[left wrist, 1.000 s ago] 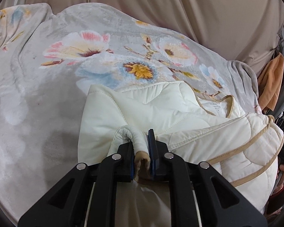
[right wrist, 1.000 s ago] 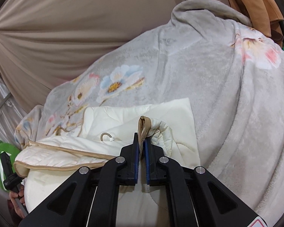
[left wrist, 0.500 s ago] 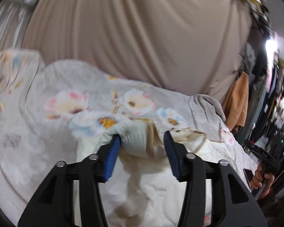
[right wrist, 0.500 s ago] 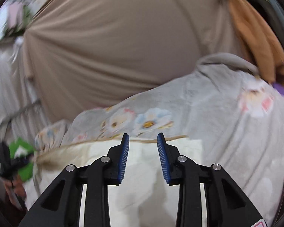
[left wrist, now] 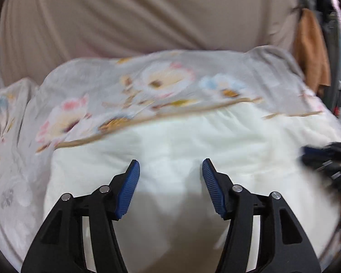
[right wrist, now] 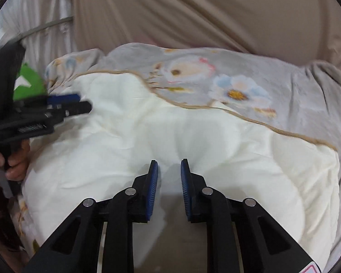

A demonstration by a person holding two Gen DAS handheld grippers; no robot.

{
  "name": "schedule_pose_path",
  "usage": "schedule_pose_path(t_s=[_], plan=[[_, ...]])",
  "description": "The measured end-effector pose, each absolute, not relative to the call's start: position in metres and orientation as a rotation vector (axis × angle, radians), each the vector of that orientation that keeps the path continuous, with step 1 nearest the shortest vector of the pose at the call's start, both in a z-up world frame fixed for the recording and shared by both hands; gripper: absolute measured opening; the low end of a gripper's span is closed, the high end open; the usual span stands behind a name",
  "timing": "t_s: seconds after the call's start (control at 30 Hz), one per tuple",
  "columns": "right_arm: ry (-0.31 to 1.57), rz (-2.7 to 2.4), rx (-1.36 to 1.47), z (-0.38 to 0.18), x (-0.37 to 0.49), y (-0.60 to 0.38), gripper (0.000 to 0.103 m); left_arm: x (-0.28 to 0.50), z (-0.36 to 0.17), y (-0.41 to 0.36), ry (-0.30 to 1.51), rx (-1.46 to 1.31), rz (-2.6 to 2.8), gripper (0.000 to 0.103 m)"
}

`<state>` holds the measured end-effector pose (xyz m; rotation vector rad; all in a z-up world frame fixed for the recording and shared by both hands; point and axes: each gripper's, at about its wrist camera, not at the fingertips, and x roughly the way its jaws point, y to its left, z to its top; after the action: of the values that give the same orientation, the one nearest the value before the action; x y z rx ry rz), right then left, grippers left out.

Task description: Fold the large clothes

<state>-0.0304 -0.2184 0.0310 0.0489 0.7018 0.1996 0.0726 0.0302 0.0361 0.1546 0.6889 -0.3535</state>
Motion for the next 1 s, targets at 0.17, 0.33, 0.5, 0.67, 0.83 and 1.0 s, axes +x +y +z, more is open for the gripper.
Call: schedule_pose_path(t_s=[0.17,0.33,0.5,0.67,0.83,1.0], plan=[[0.724,0.013,0.153,0.021,-0.030,-0.289,0.015,0.102,0.022,0.081,0.719,0.068,-0.235,0.056],[0.751,-0.072,0.231,0.005,-0.025,-0.327,0.012,0.126,0.003,0.105,0.795,-0.011,-0.225,0.056],[0.762,-0.073,0.219,-0.007,-0.017,-0.324,0.012,0.129,-0.008,0.094,0.801,0.039,-0.199,0.057],[0.745,-0.056,0.246,-0.006,-0.020,-0.327,0.013,0.132,-0.007,0.096,0.798,0.030,-0.203,0.057],[0.584,-0.112,0.245,0.029,-0.045,-0.328,0.052,0.108,0.025,0.117,0.697,-0.057,-0.193,0.065],[0.636,-0.129,0.311,0.040,-0.033,-0.346,0.063,0.101,0.038,0.143,0.767,-0.183,-0.258,0.081]])
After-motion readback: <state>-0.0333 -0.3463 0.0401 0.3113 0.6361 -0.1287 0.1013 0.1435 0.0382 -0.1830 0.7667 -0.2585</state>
